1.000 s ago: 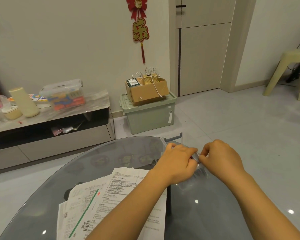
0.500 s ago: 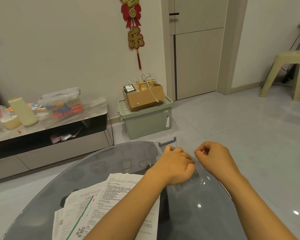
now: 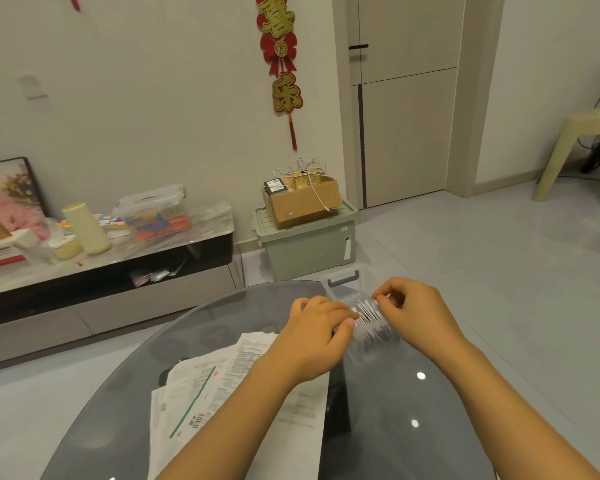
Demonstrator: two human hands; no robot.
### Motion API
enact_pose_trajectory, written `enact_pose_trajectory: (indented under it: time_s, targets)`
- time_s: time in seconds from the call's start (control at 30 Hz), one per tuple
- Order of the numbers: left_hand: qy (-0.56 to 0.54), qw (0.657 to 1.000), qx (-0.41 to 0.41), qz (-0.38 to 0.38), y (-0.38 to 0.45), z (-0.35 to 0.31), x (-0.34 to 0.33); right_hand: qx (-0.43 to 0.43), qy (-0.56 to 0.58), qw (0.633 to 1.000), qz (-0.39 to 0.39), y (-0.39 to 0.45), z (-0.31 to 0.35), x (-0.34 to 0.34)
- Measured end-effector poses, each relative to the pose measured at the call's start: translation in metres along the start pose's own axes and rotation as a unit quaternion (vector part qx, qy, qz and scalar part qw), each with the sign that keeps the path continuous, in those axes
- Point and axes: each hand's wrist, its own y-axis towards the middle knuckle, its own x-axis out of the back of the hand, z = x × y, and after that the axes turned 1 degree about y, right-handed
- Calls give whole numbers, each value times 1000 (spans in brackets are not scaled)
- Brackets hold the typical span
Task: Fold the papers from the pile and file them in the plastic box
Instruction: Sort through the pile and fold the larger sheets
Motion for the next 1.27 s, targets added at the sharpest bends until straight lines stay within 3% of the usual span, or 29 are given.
enact_pose_trajectory:
  time_s: [0.47,0.8,0.97,1.17,1.27]
  targets:
    - [20,987,145,67,-149,22,2,120,-74,972,189,-77,27,-45]
    - [30,971,149,187,-187,44,-17,191,-163,919,305,-89,16,-70]
    - [60,965,149,208,-183,47,-22,195,-185,884,383,-93,13,-80]
    - [77,967,147,194,-178,46,-23,207,-201,860,420,-104,16,-83]
    - [48,958,142,245,-180,47,-17,208,-213,849,437,-108,16,-83]
